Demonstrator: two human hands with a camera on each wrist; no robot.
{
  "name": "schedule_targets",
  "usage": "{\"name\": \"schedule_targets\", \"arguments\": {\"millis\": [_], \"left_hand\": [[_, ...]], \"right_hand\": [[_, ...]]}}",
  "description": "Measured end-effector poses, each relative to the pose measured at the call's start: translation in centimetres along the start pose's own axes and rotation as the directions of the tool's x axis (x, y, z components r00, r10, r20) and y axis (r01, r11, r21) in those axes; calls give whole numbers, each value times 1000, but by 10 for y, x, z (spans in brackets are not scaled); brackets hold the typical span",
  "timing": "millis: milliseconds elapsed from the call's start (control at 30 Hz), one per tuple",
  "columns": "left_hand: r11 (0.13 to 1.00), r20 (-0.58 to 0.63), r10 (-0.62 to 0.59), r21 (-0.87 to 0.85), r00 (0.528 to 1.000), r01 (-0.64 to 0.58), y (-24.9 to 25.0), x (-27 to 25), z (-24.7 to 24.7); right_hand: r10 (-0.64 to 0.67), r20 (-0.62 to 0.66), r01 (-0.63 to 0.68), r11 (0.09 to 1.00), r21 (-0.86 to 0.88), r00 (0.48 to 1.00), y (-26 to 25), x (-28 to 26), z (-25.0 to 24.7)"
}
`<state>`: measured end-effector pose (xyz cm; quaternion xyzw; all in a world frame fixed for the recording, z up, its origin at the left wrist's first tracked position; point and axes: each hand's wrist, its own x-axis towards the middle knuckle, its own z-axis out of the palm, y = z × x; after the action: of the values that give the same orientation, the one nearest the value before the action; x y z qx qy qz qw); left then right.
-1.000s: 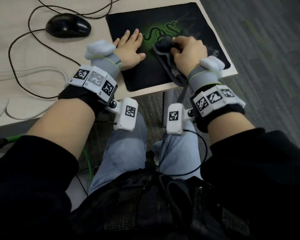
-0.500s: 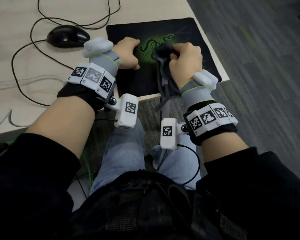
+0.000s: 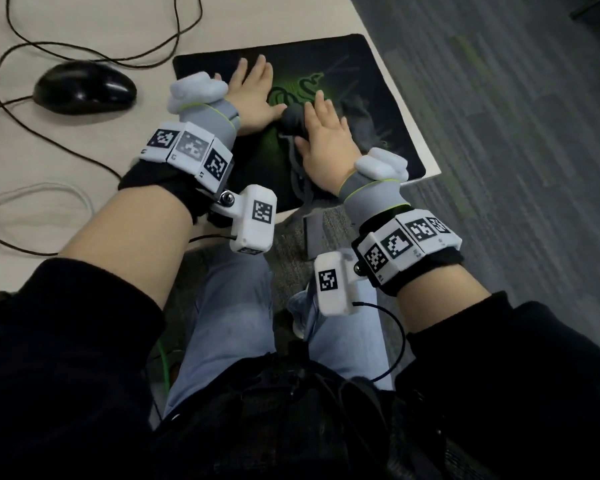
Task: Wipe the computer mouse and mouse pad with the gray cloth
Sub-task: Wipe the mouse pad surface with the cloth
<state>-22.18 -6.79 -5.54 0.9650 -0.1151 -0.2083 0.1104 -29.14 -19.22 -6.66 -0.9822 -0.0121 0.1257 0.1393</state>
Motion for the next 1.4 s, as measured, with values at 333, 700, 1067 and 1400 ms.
{"name": "schedule_targets", "arguments": {"millis": [333, 700, 1067, 1400], "left_hand": [[1000, 17, 8, -9, 1000, -8, -2, -1, -5], [997, -18, 60, -46, 998, -61, 4, 5, -25], [996, 60, 77, -37, 995, -75, -9, 21, -16], [996, 68, 73, -59, 995, -69, -9, 22, -16]], "right_hand": [[82, 27, -81, 996, -38, 996, 11, 45, -29], [86, -180, -97, 994, -54, 980, 6, 21, -32], [61, 19, -55, 971, -232, 998, 1, 66, -35], [63, -29, -69, 941, -332, 998, -3, 57, -42]]}}
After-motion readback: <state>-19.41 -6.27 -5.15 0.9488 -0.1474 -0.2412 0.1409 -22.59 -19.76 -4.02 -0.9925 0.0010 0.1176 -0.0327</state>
